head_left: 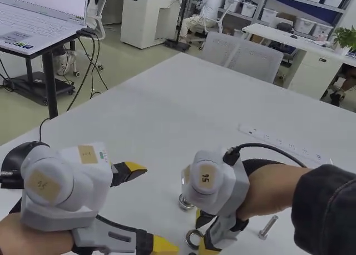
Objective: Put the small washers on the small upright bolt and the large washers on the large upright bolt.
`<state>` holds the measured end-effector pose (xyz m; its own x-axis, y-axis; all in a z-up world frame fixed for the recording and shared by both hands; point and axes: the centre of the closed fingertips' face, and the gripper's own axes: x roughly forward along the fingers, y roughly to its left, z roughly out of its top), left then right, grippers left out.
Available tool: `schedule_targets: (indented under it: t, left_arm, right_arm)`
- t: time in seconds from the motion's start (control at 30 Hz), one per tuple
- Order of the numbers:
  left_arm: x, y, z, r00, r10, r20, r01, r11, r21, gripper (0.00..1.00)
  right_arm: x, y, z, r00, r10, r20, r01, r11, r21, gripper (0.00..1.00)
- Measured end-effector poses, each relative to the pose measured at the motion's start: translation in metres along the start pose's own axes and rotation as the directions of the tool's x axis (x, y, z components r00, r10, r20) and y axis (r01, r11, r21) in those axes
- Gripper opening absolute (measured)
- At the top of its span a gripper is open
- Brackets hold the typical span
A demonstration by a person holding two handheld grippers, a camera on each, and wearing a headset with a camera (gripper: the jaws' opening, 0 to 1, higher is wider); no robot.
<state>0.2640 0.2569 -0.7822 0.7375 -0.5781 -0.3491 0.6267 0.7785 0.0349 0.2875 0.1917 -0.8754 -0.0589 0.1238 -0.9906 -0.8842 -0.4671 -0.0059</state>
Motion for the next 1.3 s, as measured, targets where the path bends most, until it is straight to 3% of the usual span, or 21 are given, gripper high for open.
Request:
schedule_targets:
  t: [1.3]
  left_arm:
    - [-0.0028, -0.0043, 0.0001, 1.0000, -0.005, 0.006, 0.005, 1.000, 0.001, 0.83]
  right_arm:
    - [-0.0025, 0.0029, 0.0032, 1.0000, -0.004, 0.003, 0.004, 0.999, 0.041, 0.24]
